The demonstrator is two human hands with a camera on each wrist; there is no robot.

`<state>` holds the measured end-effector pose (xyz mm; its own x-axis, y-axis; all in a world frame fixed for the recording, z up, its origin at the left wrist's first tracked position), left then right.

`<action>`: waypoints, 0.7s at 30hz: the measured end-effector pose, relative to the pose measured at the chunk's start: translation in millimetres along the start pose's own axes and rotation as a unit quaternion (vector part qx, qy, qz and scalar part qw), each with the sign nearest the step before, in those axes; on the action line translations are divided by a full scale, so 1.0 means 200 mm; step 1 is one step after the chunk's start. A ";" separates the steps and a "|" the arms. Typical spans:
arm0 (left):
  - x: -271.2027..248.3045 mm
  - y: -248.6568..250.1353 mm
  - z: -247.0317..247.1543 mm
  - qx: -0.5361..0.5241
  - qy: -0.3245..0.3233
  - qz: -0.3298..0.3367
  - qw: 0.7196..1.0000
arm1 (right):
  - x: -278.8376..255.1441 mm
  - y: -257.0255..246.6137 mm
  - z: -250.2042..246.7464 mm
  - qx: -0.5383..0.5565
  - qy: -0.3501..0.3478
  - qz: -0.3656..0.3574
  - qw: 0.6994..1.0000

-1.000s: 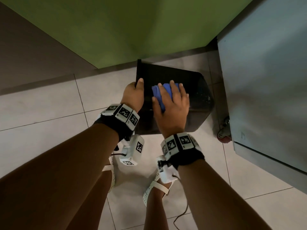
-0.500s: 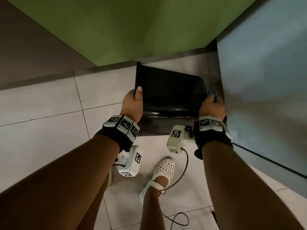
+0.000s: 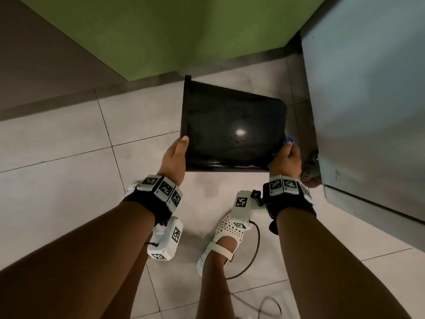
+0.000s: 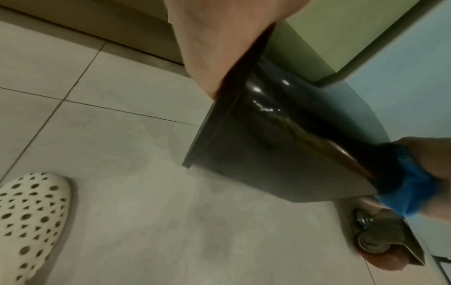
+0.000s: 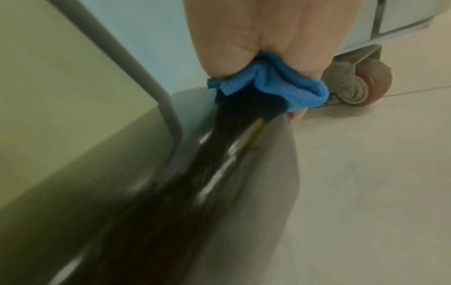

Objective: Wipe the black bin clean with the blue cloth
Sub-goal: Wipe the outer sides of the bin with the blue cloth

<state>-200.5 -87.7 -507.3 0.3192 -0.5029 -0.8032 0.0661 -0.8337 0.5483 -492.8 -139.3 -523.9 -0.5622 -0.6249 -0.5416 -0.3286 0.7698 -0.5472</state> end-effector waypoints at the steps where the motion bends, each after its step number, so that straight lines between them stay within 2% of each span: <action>1: 0.00 -0.02 0.01 -0.008 -0.011 -0.024 1.000 | 0.01 0.01 0.01 -0.001 0.003 -0.012 1.000; 3: 0.01 0.00 0.02 -0.030 -0.028 -0.035 0.999 | 0.02 0.01 0.01 -0.023 0.013 -0.046 0.999; 5: 0.04 0.08 0.01 -0.046 -0.006 -0.013 0.999 | 0.02 -0.01 0.01 -0.079 0.036 -0.092 0.992; 8: 0.08 0.20 -0.01 0.035 0.036 0.053 0.997 | -0.09 -0.11 0.03 -0.104 0.066 -0.200 0.972; 11: 0.09 0.23 0.00 0.052 0.042 0.072 0.995 | -0.28 -0.22 0.18 -0.125 0.057 -0.296 0.945; 13: 0.10 0.22 -0.02 0.058 0.054 0.074 0.994 | -0.46 -0.30 0.35 -0.149 0.007 -0.368 0.918; 15: 0.10 0.22 -0.03 0.061 0.072 0.081 0.992 | -0.66 -0.39 0.54 -0.191 -0.067 -0.458 0.866; 17: 0.11 0.23 -0.03 0.067 0.076 0.086 0.991 | -0.73 -0.44 0.65 -0.239 -0.112 -0.506 0.821; 18: 0.11 0.24 -0.03 0.074 0.073 0.089 0.991 | -0.69 -0.46 0.65 -0.252 -0.107 -0.506 0.818; 19: 0.11 0.25 -0.03 0.083 0.069 0.094 0.990 | -0.60 -0.48 0.62 -0.250 -0.082 -0.489 0.832; 21: 0.11 0.23 -0.03 0.089 0.062 0.090 0.990 | -0.37 -0.51 0.45 -0.230 0.000 -0.415 0.880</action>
<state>-185.2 -136.8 -498.5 0.4242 -0.6242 -0.6561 -0.1668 -0.7660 0.6209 -349.8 -183.5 -485.6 0.0165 -0.9969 -0.0770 -0.8986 0.0190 -0.4384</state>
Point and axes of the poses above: each hand's wrist, its own x-axis towards the middle knuckle, its own z-axis out of the palm, y = z × x, the point moved 10 cm from there along x, towards the middle knuckle, and after that the axes turned 3 degrees about x, right-handed, at the moved point
